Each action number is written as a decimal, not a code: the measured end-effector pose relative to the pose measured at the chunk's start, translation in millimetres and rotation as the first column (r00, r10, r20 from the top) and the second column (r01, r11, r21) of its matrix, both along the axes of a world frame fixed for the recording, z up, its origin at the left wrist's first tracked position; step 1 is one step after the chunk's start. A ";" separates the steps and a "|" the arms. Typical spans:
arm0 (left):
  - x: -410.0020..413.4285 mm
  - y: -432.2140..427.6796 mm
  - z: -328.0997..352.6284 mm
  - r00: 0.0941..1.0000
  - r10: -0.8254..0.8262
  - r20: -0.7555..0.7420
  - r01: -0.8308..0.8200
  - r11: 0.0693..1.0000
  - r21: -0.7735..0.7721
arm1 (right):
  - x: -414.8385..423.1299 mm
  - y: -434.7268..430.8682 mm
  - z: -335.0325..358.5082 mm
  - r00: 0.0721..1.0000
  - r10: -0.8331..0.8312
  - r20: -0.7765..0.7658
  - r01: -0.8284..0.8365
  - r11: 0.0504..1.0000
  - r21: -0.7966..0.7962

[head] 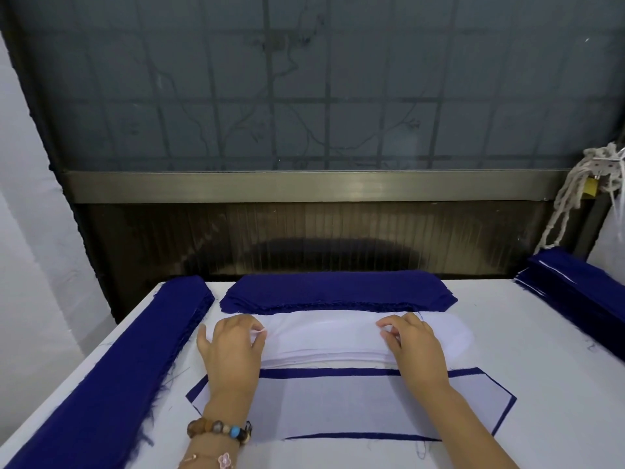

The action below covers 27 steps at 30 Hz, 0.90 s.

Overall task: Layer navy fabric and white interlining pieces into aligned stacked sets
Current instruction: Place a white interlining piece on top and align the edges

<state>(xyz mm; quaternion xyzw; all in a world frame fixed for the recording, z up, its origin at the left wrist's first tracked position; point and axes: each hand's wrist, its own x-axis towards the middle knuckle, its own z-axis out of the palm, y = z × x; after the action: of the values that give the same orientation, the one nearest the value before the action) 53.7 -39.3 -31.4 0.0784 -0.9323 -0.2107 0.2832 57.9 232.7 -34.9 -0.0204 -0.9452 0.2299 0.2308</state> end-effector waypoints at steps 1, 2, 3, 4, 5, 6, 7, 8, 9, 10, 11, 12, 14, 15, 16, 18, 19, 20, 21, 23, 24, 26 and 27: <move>-0.3 0.8 0.2 1.000 -0.003 -0.023 0.003 1.000 -0.003 | -0.2 0.0 -0.1 1.000 0.000 0.000 0.000 1.000 -0.002; -1.0 0.9 0.4 0.999 -0.004 -0.038 0.004 1.000 -0.010 | -0.3 0.2 -0.4 1.000 -0.002 -0.002 0.002 1.000 -0.005; -1.7 1.0 0.6 0.999 0.002 -0.037 -0.002 1.000 -0.017 | -0.3 0.5 -0.6 1.000 -0.003 -0.004 0.003 1.000 -0.010; -2.4 0.8 1.1 1.000 0.015 -0.020 -0.016 1.000 -0.017 | -0.3 0.7 -0.8 1.000 -0.003 -0.006 0.003 1.000 -0.012; -3.1 0.5 1.3 1.000 0.021 0.001 -0.021 1.000 -0.009 | -0.5 0.8 -0.9 1.000 -0.003 -0.007 0.003 1.000 -0.009; -3.4 0.0 1.8 1.000 0.019 0.024 -0.019 1.000 0.002 | -0.4 0.9 -1.1 1.000 -0.004 -0.005 0.004 1.000 -0.004; -3.2 -0.8 1.4 0.999 0.011 0.041 -0.011 1.000 0.012 | -0.8 0.7 -1.1 1.000 -0.006 -0.001 0.006 1.000 -0.004; -2.6 -1.3 0.9 0.999 0.005 0.049 -0.005 1.000 0.017 | -0.9 0.8 -1.1 1.000 -0.009 0.005 0.009 1.000 -0.005; -2.1 -2.5 0.2 0.999 -0.004 0.045 0.003 1.000 0.004 | -1.0 0.6 -1.0 1.000 -0.011 0.010 0.011 1.000 -0.007; -1.7 -3.6 0.3 0.999 -0.009 0.036 0.009 1.000 -0.020 | -1.1 0.7 -0.8 1.000 -0.014 0.013 0.014 1.000 -0.008; -1.2 -5.0 0.5 1.000 -0.007 0.019 0.008 0.999 -0.042 | -1.3 0.6 -0.6 1.000 -0.015 0.014 0.015 1.000 -0.008; -0.5 -6.1 1.2 1.000 -0.002 -0.003 0.002 0.999 -0.049 | -1.3 0.5 -0.7 1.000 -0.015 0.014 0.015 1.000 -0.004; 0.6 -8.6 2.2 0.997 0.012 -0.077 -0.013 1.000 -0.021 | -1.5 -0.3 -0.3 1.000 -0.017 0.022 0.017 1.000 0.003; 1.2 -9.9 2.0 0.993 0.015 -0.119 -0.014 1.000 0.009 | -1.6 -0.5 -0.1 1.000 -0.018 0.026 0.018 1.000 0.001; 1.5 -11.3 1.9 0.987 0.019 -0.157 -0.013 0.999 0.042 | -1.8 -0.6 0.1 1.000 -0.016 0.026 0.016 1.000 -0.006; 0.9 -15.5 0.0 0.981 0.038 -0.188 -0.024 0.997 0.076 | -1.7 -0.8 0.6 1.000 -0.010 0.024 0.011 1.000 -0.017; -0.1 -18.3 -1.2 0.984 0.054 -0.169 -0.039 0.995 0.089 | -1.6 -0.7 0.8 1.000 -0.009 0.028 0.010 1.000 -0.021; -1.3 -21.1 -2.5 0.988 0.068 -0.142 -0.053 0.993 0.106 | -1.6 -0.6 1.2 0.999 -0.008 0.033 0.009 1.000 -0.024; -1.7 -23.2 -3.6 0.990 0.078 -0.119 -0.063 0.989 0.131 | -1.8 -0.5 1.6 0.999 -0.007 0.037 0.008 1.000 -0.027; -1.3 -25.7 -5.7 0.988 0.082 -0.128 -0.064 0.989 0.137 | -2.1 -0.3 2.8 0.999 -0.003 0.046 0.005 0.999 -0.037; -0.6 -25.0 -5.5 0.986 0.072 -0.154 -0.055 0.992 0.113 | -2.2 -0.2 3.4 0.999 0.001 0.049 0.001 0.999 -0.043; 0.4 -20.9 -2.9 0.978 0.061 -0.199 -0.044 0.995 0.088 | -2.1 0.3 3.6 0.998 0.007 0.056 -0.005 0.999 -0.033; -0.3 -19.3 -1.0 0.973 0.062 -0.222 -0.042 0.995 0.092 | -2.1 0.4 3.2 0.998 0.007 0.059 -0.006 1.000 -0.024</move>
<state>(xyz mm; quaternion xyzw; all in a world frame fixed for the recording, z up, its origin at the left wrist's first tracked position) 53.4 -58.6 -32.5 0.0905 -0.8819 -0.2509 0.3886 55.8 233.0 -31.7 -0.0268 -0.9490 0.2410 0.2016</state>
